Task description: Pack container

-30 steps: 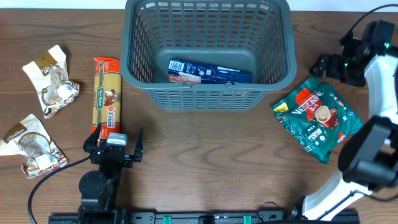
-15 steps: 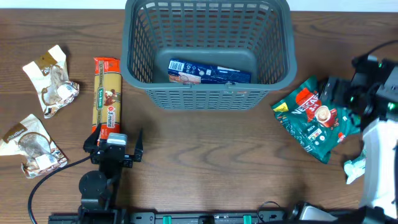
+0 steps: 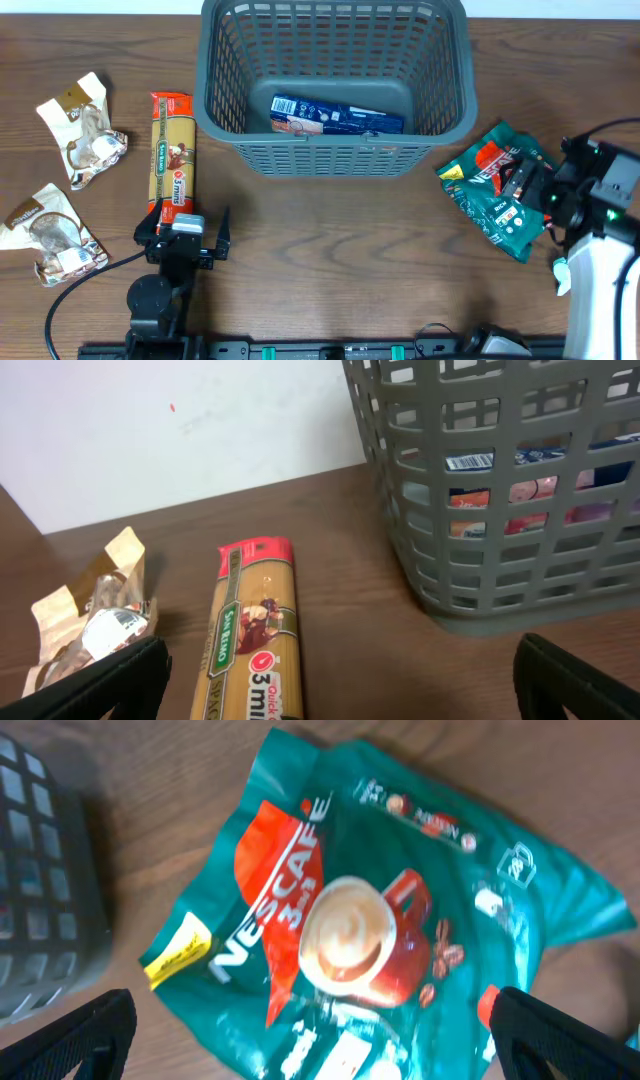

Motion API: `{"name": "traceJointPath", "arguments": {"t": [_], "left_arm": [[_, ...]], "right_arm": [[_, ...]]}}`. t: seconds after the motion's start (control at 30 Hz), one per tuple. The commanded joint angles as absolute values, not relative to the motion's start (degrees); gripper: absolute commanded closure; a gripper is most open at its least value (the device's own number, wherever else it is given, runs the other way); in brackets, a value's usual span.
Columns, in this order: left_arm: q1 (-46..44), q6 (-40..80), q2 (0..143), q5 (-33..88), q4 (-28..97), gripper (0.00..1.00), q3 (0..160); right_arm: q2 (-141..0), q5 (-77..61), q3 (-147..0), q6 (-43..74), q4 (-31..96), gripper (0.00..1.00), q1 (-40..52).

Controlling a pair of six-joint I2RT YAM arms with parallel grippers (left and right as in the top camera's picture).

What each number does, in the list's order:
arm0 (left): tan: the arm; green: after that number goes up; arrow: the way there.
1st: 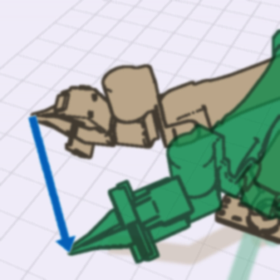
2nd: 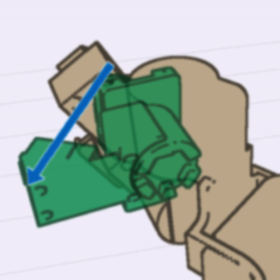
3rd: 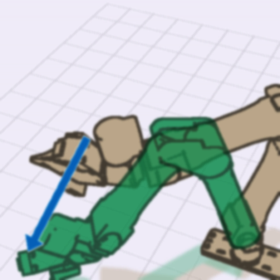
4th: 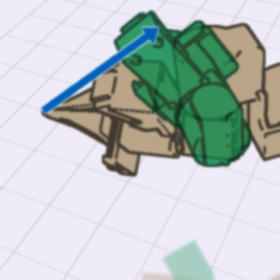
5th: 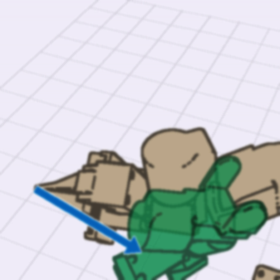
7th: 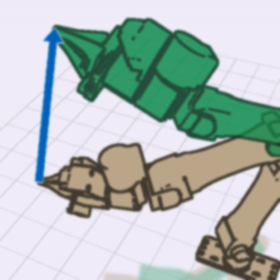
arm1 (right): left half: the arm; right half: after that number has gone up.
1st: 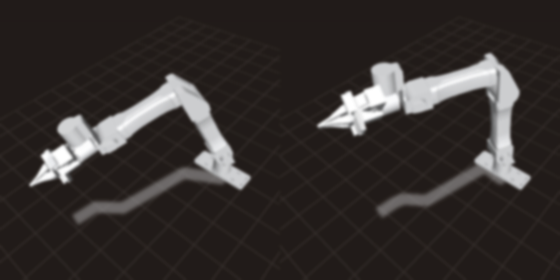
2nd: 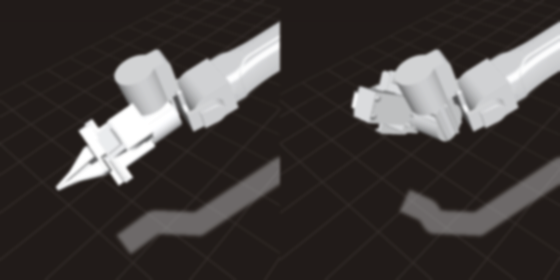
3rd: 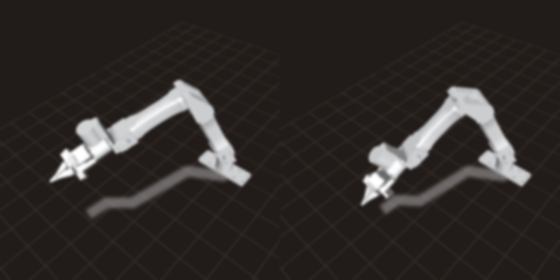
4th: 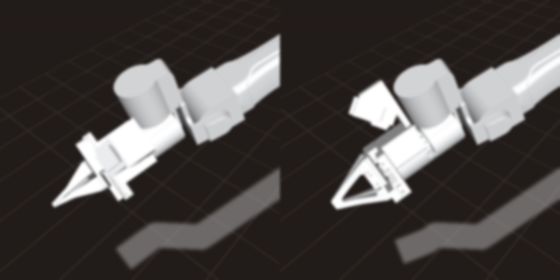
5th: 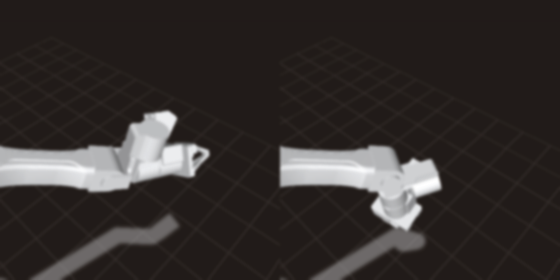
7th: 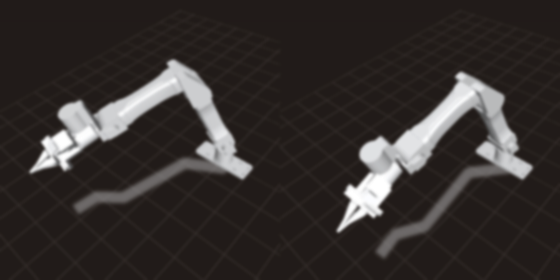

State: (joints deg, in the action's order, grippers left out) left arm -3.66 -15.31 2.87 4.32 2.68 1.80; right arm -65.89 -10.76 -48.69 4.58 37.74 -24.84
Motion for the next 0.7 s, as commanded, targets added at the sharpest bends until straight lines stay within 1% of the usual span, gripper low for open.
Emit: {"name": "traceJointPath", "arguments": {"t": [0.0, 0.17, 0.4, 0.47, 0.67], "left_arm": [[-3.9, -16.0, 2.5, 5.0, 3.6, 0.01, 0.3], [-3.9, -16.0, 2.5, 5.0, 3.6, 0.01, 0.3], [-3.9, -16.0, 2.5, 5.0, 3.6, 0.01, 0.3], [-3.9, -16.0, 2.5, 5.0, 3.6, 0.01, 0.3], [-3.9, -16.0, 2.5, 5.0, 3.6, 0.01, 0.3]], "right_arm": [[-61.8, -11.6, -45.1, 8.9, 37.8, 0.01, -25.1], [-55.9, -11.1, -40.6, 13.2, 38.0, 0.01, -25.1], [-52.1, -4.0, -39.8, 22.4, 42.6, 0.01, -25.6], [-52.2, -2.8, -39.8, 25.0, 44.1, 0.01, -26.6], [-52.8, -1.8, -39.7, 26.8, 46.1, 0.01, -32.2]]}}
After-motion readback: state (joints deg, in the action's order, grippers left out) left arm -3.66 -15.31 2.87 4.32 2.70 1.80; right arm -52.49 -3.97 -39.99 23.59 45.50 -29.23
